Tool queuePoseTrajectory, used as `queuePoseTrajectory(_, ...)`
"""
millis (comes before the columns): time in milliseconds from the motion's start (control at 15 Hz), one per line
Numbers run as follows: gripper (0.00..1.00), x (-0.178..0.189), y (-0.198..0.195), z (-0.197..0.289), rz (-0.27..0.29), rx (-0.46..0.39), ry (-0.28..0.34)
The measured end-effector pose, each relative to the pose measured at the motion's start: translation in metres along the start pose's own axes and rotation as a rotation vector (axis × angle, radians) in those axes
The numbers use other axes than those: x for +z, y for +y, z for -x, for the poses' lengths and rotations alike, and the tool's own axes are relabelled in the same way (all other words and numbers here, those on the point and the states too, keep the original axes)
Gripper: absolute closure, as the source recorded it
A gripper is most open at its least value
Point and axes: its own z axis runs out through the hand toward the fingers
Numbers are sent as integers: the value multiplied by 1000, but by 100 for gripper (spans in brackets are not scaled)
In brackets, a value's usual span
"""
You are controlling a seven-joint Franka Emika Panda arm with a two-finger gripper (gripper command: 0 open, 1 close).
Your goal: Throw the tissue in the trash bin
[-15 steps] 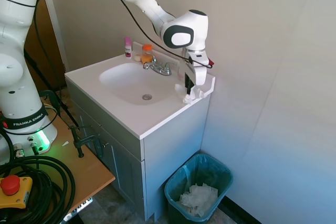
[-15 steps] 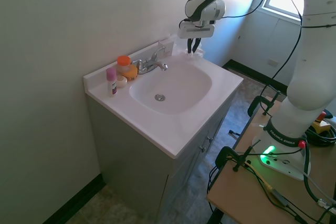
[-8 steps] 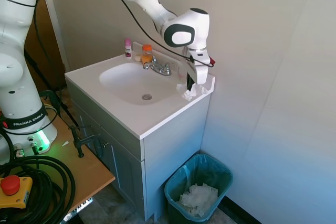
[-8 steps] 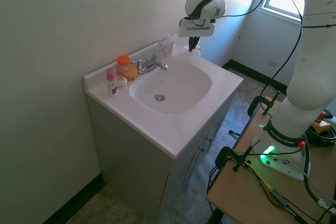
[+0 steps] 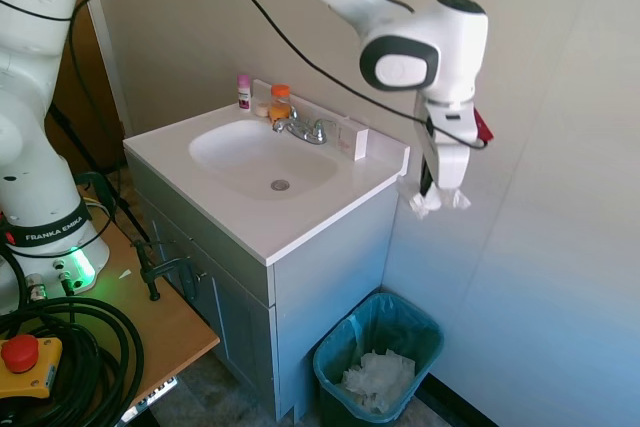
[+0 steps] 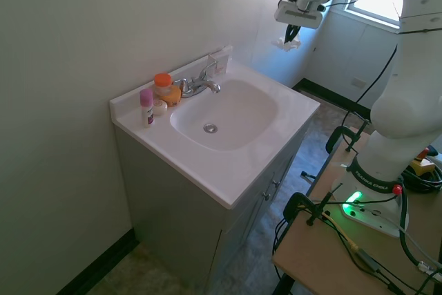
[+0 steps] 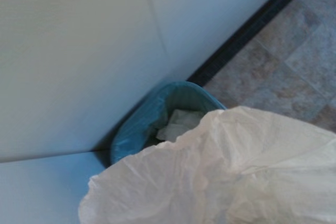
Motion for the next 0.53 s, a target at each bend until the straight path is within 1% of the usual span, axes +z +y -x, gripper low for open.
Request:
queuePoseTrajectory(133, 100, 55, -2, -14, 62, 9, -5)
queuePoseTrajectory(200, 100, 81, -7, -14, 83, 9, -6)
queuePoseTrajectory(267, 0, 99, -13, -15, 96, 12, -2)
queuePoseTrajectory(400, 0, 125, -21, -15, 114, 18, 6)
queuePoseTrajectory(533, 0, 138, -17, -32, 120, 28, 20)
